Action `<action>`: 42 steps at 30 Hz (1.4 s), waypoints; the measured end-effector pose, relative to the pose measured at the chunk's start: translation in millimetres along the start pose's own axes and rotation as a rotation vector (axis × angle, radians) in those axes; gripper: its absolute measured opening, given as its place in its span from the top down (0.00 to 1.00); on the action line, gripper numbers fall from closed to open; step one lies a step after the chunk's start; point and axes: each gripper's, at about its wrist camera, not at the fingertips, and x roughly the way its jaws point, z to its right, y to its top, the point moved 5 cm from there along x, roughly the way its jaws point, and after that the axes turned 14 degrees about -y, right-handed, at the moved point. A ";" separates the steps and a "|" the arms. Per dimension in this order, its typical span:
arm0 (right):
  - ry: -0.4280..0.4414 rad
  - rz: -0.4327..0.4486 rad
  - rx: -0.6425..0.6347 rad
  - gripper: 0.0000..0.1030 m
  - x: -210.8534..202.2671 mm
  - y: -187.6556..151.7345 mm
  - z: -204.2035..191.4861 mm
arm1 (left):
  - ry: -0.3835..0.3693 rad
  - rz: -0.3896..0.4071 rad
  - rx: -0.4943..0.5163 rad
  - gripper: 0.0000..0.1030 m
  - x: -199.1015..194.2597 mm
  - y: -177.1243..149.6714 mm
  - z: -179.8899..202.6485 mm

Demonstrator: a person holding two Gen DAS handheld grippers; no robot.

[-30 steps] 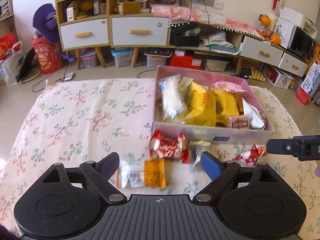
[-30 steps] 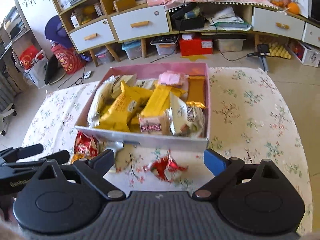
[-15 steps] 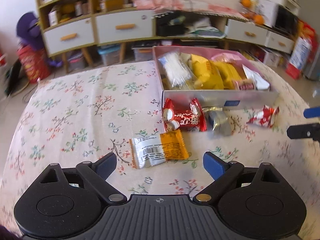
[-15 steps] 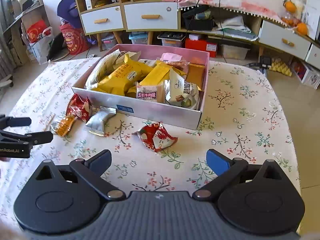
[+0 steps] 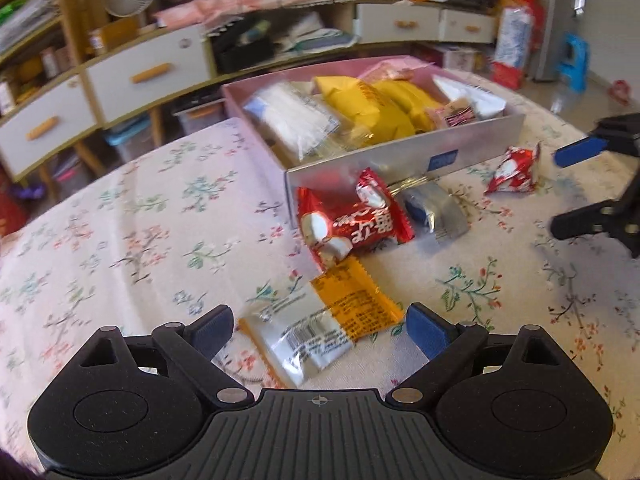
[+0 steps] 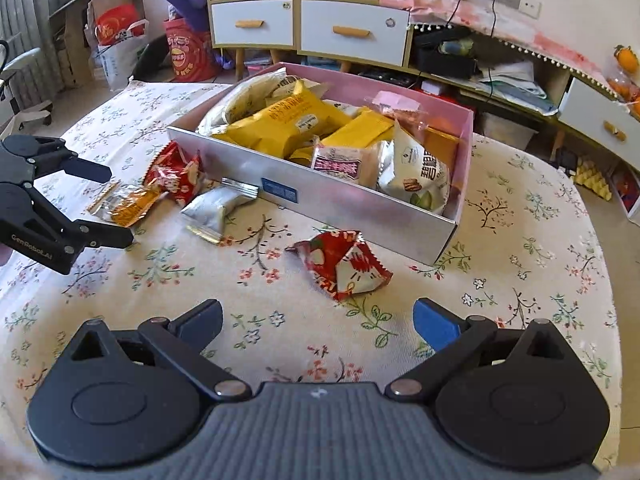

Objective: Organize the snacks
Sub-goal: 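Withdraw both tools from the box toward the orange packet and red candy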

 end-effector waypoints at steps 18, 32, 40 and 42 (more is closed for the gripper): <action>-0.037 0.034 0.016 0.01 22.2 3.6 -0.6 | -0.121 -0.023 0.078 0.09 -6.1 -7.7 5.9; -0.046 0.046 -0.002 0.04 22.3 8.3 -1.7 | -0.153 -0.070 0.121 0.10 1.3 -4.2 34.1; -0.046 0.047 0.015 0.09 24.3 9.8 0.4 | -0.117 -0.029 0.073 0.28 1.6 1.6 37.2; -0.040 0.049 0.015 0.15 24.0 10.2 0.0 | -0.101 -0.020 0.052 0.35 0.2 2.2 38.4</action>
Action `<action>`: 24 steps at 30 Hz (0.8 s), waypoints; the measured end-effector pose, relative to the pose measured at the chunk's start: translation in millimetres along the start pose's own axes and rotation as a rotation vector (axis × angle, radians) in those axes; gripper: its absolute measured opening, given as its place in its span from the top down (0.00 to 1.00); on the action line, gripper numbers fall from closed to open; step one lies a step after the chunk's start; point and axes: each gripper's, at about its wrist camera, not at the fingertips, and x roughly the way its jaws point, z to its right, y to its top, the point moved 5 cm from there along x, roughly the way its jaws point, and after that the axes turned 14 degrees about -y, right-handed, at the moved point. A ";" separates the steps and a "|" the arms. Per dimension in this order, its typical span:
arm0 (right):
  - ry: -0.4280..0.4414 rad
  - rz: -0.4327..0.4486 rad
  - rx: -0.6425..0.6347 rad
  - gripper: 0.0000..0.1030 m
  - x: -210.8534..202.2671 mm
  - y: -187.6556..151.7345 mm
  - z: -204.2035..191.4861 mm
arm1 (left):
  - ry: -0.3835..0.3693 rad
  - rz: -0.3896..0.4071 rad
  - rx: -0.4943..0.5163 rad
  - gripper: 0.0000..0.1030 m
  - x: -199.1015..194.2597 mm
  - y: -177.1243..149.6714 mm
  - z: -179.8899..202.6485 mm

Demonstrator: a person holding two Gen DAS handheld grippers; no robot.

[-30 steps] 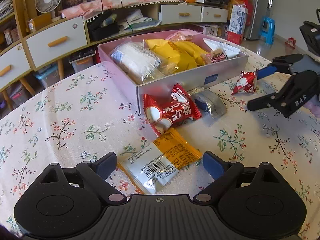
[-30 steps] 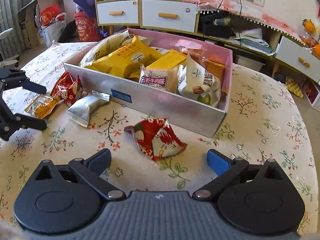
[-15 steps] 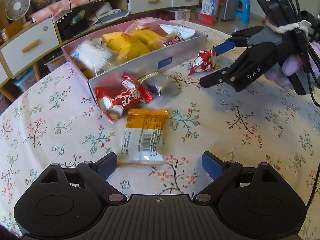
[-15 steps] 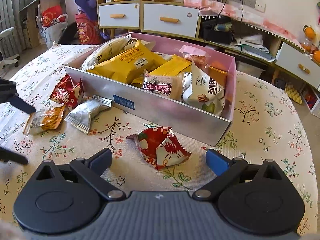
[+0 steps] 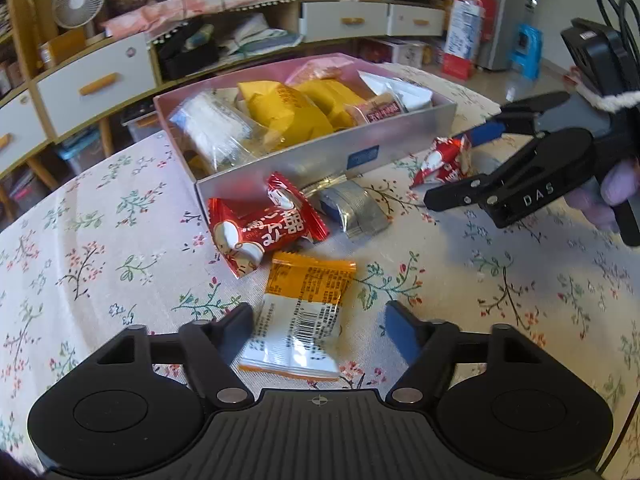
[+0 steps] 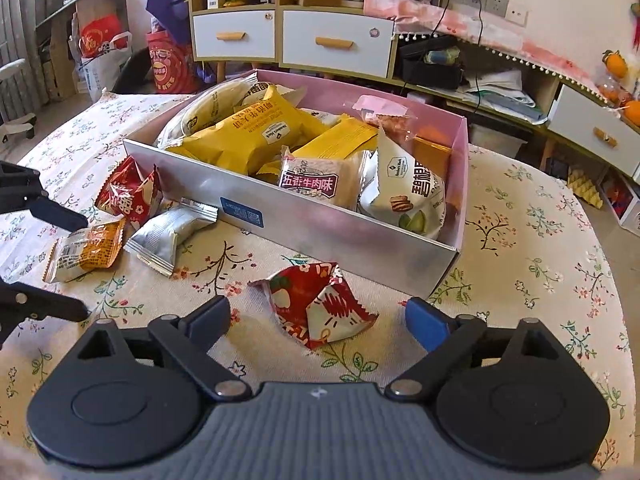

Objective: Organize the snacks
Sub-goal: 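Withdraw both tools from the box toward the orange packet and red candy, then grasp the orange-and-white packet with the left tool while the right tool grasps a red candy packet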

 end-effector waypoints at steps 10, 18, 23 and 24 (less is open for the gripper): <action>0.030 0.001 0.004 0.30 -3.4 2.4 -4.6 | 0.127 0.013 -0.187 0.61 1.4 9.3 -0.9; 0.063 0.003 -0.012 0.55 -8.4 2.9 -8.8 | 0.210 0.016 -0.267 0.64 5.1 13.1 4.9; 0.092 -0.008 -0.022 0.69 -12.5 3.3 -10.0 | 0.213 0.017 -0.297 0.64 3.7 12.5 12.5; 0.097 -0.011 -0.022 0.70 -13.5 3.5 -9.9 | 0.216 0.016 -0.297 0.64 3.4 12.0 14.1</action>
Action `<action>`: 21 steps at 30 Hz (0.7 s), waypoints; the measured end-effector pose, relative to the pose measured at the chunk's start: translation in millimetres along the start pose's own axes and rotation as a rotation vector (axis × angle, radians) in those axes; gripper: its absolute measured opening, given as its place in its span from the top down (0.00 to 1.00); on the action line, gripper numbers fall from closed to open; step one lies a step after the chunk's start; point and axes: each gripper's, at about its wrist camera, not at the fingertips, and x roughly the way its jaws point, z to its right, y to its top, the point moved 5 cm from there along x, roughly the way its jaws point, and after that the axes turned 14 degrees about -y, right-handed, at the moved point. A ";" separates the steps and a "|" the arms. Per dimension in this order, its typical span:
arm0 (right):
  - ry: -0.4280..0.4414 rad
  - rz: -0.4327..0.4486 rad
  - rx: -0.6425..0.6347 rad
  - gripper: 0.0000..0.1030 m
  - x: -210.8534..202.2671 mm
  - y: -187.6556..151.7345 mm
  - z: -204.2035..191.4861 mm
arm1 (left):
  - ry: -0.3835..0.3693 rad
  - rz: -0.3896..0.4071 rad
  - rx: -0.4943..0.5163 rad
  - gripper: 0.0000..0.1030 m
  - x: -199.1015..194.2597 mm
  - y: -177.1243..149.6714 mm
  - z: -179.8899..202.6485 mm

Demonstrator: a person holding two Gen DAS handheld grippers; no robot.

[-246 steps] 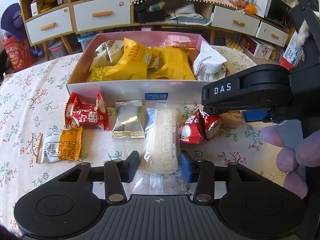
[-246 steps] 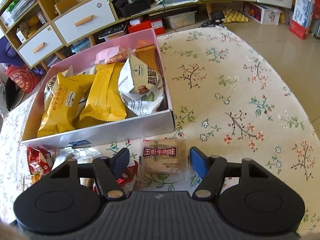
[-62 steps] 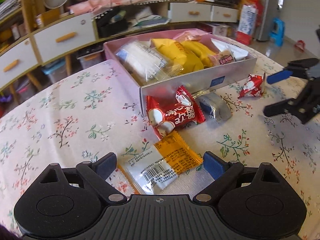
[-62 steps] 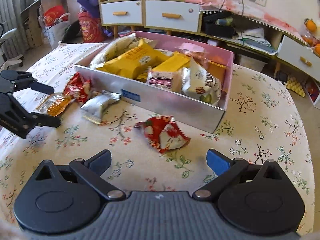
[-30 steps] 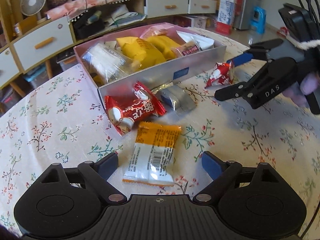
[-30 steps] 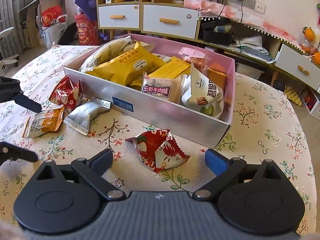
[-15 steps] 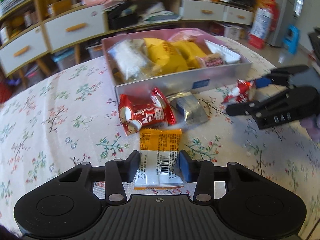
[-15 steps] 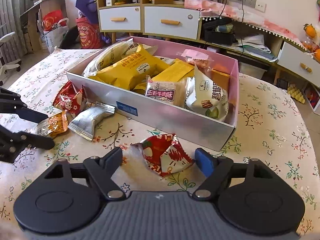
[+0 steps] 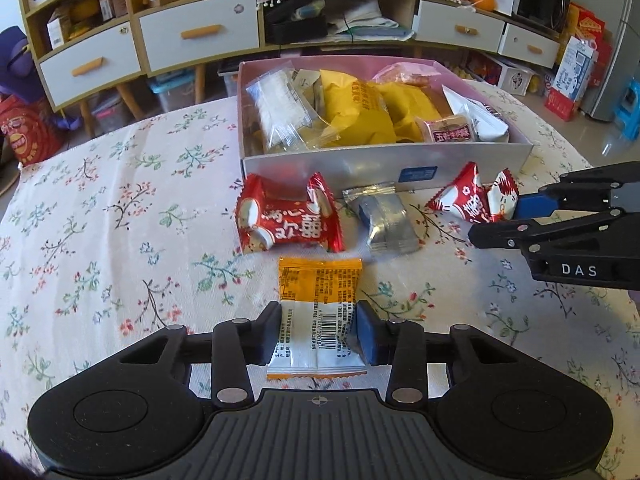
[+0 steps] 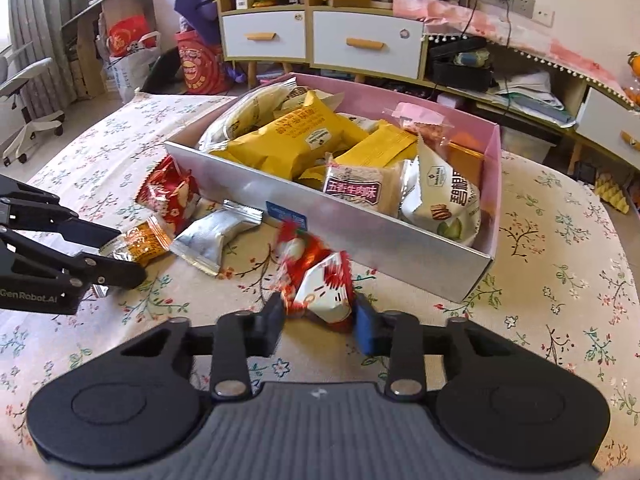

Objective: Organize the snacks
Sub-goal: 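Grasp the orange-and-white packet with the left tool while the right tool grasps a red candy packet, then carry both packets into the pink box and open both tools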

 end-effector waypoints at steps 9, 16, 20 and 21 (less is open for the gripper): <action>0.038 -0.001 -0.001 0.71 -8.7 -0.3 0.4 | 0.002 0.030 -0.061 0.64 -11.5 -2.1 6.6; 0.066 0.029 0.014 0.72 -20.2 5.5 0.0 | -0.008 0.071 -0.061 0.64 -24.0 2.5 18.9; 0.070 0.053 0.030 0.72 -26.9 10.3 2.1 | -0.015 0.095 -0.059 0.64 -29.2 9.9 23.5; 0.066 0.057 0.034 0.72 -27.5 11.8 3.2 | -0.014 0.100 -0.057 0.64 -29.8 12.3 24.4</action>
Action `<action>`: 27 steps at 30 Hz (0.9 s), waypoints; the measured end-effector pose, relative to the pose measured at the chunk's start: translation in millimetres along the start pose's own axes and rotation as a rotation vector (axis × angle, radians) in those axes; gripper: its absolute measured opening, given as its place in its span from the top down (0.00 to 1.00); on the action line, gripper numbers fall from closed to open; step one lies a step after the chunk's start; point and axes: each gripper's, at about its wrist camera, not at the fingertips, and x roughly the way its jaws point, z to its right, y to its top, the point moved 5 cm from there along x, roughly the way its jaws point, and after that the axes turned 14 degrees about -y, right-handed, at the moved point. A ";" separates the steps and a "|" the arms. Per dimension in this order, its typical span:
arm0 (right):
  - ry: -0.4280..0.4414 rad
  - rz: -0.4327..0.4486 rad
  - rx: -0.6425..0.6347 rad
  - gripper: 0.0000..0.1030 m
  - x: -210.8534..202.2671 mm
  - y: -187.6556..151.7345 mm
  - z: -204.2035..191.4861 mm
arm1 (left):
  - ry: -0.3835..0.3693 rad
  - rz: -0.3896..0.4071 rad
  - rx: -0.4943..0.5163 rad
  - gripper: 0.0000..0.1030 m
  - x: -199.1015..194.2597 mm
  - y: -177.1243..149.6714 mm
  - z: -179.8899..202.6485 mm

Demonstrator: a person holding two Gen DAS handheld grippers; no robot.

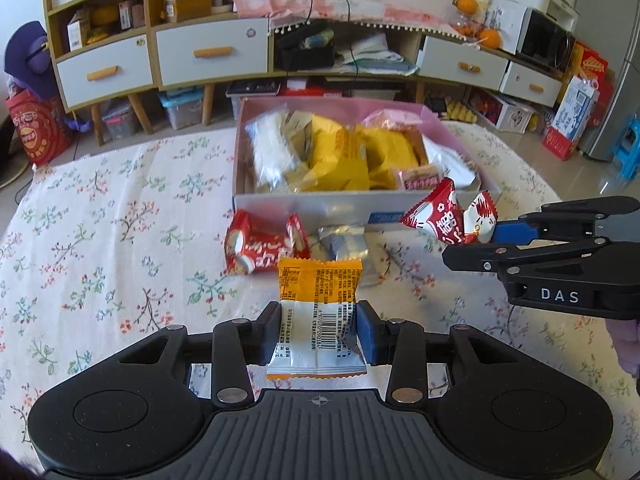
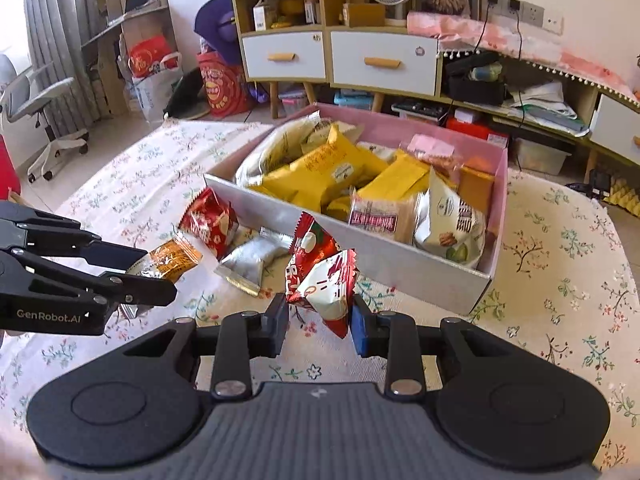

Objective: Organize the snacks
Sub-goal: 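Carry both packets into the pink box and open both tools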

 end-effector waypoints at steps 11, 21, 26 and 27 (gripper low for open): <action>-0.084 0.061 0.099 0.71 -1.6 34.1 21.2 | -0.022 0.071 0.047 0.64 11.1 51.7 15.0; -0.214 0.080 0.158 0.71 26.3 60.6 55.1 | -0.043 0.088 0.111 0.64 62.8 118.1 24.6; -0.247 0.061 0.182 0.71 42.0 61.4 65.8 | -0.024 0.079 0.118 0.64 91.7 139.0 19.9; -0.246 0.052 0.190 0.71 46.6 61.4 68.1 | -0.020 0.074 0.117 0.64 98.1 142.2 18.7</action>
